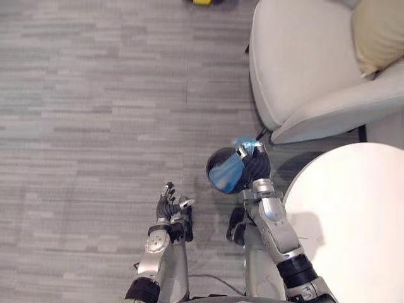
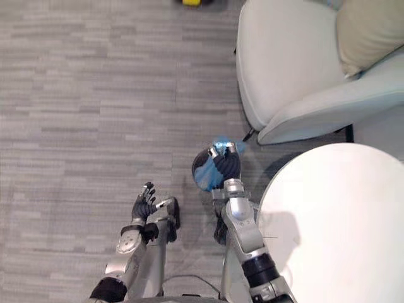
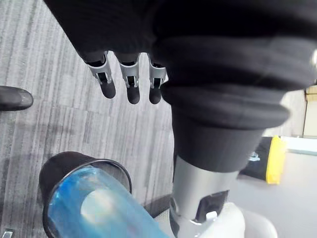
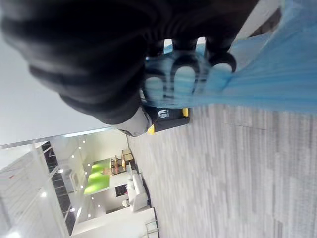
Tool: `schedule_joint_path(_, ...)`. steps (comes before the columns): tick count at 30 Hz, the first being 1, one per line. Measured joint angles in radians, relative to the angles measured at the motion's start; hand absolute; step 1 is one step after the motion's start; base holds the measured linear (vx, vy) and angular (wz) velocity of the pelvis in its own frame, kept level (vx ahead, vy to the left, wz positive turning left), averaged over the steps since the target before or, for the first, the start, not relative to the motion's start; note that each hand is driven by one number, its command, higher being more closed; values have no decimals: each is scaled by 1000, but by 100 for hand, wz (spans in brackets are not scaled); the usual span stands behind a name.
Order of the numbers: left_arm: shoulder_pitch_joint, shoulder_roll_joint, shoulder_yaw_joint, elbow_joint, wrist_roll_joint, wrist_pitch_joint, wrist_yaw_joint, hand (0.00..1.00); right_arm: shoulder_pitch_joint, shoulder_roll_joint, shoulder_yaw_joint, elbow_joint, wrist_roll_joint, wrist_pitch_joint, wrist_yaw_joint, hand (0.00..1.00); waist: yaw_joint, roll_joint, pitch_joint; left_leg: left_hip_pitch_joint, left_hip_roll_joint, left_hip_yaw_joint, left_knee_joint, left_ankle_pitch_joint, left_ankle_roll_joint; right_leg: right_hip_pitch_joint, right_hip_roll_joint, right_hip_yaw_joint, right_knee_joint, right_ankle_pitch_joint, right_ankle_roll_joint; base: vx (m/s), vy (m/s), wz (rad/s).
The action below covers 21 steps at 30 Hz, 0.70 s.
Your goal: Gather rubbish on tea table into small bin, then transfer packed bag to large trash can.
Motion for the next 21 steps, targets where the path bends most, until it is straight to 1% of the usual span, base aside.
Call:
schedule_joint_path(1,7,0,-5,0,3,0,-3,0,16,1,2,-16,0,-1,7,100,0,0,-13,13,0,2,-10,0,0,12,2,0,-11,1,1,186,-2,-10)
schedule_joint_path(2,20,7,-17,0,15,0,-14,0,43,0,6,-37,-1,-2,26,100,0,-3,-36,59,-6,9,-50,3,-4,50,4,2,-42,5,6,162,-3,-8)
schedule_joint_path(5,39,30,-69,-4,19,0,-20,0,72,-5,7,-41,-1,-2,54,100,1,-3,-77,130,-18,13,-126,16,-19,104,15,6,-105,23,3,158,8,-10)
schedule_joint_path(6,49,38,-85,-10,22,0,-26,0,86,-21,8,-41,-1,-2,76,100,-9,-1,-102,166,-26,13,-179,36,-20,138,17,5,-143,31,7,195,17,0)
schedule_joint_path(8,60,50,-101,-24,26,-1,-45,0,89,-47,7,-35,-1,-2,106,100,-26,0,-113,210,-35,9,-228,50,-19,187,27,3,-199,49,9,198,28,2)
schedule_joint_path(11,76,61,-112,-61,41,-1,-63,0,98,-85,0,-35,0,-2,128,100,-29,1,-119,264,-40,-9,-259,60,-14,259,36,3,-269,71,17,169,29,-9)
schedule_joint_path(13,91,65,-115,-85,46,-2,-65,0,104,-108,-5,-35,2,-1,157,100,-29,7,-138,306,-42,-10,-284,61,-14,312,41,4,-325,93,21,149,22,-8)
schedule_joint_path(16,110,84,-117,-120,56,-2,-84,0,104,-117,-3,-35,2,-1,192,100,-30,7,-148,356,-46,-13,-308,61,-14,380,48,5,-393,115,25,91,21,-5)
schedule_joint_path(17,120,90,-120,-133,57,-4,-85,0,104,-119,1,-35,4,-1,199,100,-30,6,-163,361,-48,-14,-310,61,-14,395,50,5,-416,122,25,62,16,-2)
schedule_joint_path(21,146,102,-145,-163,72,-5,-86,0,104,-137,11,-35,24,-1,219,100,-30,9,-184,399,-55,-32,-314,61,-14,448,50,7,-458,134,28,11,2,-2)
